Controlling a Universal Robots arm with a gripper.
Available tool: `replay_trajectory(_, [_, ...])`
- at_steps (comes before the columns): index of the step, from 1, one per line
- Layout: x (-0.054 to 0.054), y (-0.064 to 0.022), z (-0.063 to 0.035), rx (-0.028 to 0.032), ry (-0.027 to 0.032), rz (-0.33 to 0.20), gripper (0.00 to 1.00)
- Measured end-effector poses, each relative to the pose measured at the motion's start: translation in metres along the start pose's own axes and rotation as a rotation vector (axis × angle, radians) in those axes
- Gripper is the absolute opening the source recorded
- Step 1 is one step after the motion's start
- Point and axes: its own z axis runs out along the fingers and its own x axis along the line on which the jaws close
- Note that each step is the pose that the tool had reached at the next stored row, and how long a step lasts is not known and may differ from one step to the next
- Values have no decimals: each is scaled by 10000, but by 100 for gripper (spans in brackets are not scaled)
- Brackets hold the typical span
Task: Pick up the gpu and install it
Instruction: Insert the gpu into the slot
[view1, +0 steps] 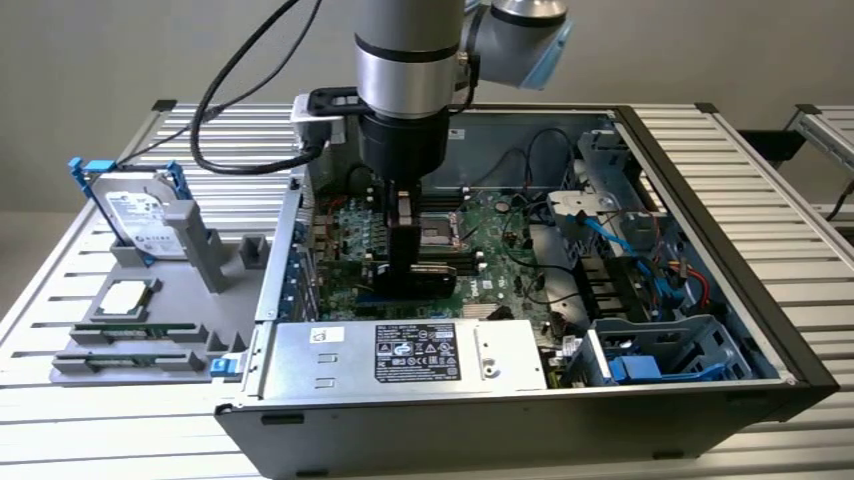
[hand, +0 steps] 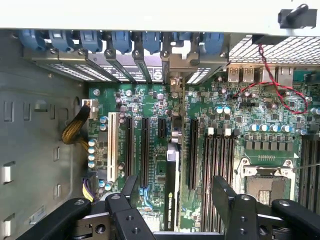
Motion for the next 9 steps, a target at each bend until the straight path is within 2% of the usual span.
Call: replay_trajectory(9, [5, 10, -299, 0, -1, 0, 70])
